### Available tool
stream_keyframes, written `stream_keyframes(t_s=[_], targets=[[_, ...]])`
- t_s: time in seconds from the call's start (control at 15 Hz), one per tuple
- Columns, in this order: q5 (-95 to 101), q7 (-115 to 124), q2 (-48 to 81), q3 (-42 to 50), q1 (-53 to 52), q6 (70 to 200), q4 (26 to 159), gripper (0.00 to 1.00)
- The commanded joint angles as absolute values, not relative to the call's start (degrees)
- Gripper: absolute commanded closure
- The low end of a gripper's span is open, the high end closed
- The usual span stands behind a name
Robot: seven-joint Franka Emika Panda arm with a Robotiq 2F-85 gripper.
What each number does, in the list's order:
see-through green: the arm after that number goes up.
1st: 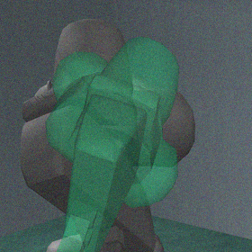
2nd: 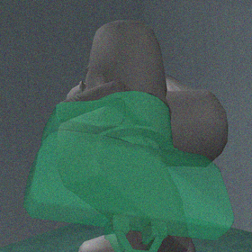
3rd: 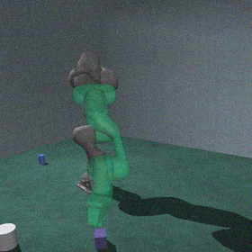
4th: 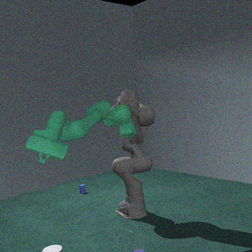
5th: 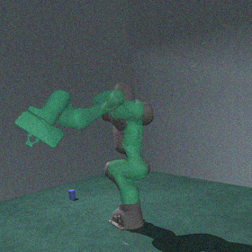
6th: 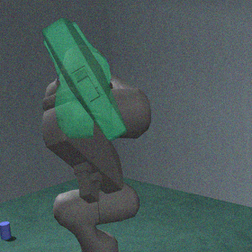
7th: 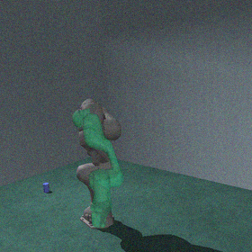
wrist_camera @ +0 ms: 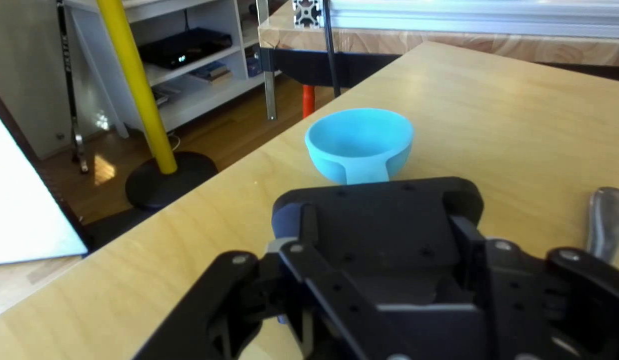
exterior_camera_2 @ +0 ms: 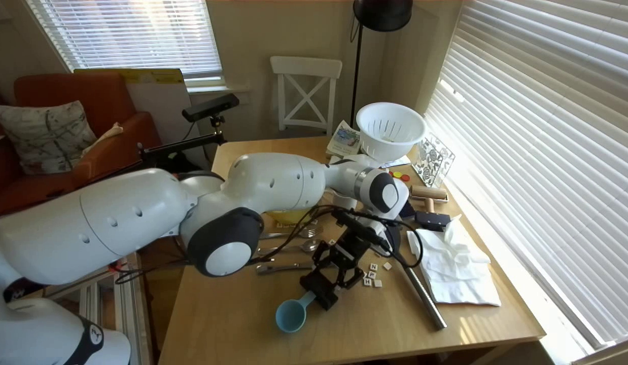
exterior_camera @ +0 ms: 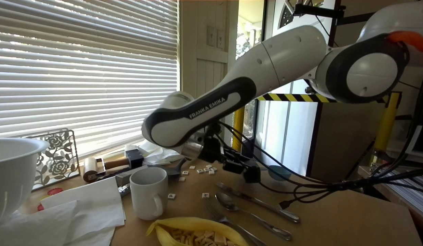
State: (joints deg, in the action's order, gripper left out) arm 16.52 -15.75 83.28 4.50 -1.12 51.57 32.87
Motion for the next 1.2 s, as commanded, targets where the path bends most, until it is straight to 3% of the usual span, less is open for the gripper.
stream_keyframes(t_s=[0.0, 0.67, 1.13], targets=[[13.8, -11.1, 77.3, 2.1, -3.1, 55.0, 32.2, 0.65], [7.4, -1.7, 64.6, -2.3, -0.7, 70.3, 32.5, 0.65], [-1.0, -1.4, 62.6, -6.8, 5.4, 84.1, 34.0, 0.65]])
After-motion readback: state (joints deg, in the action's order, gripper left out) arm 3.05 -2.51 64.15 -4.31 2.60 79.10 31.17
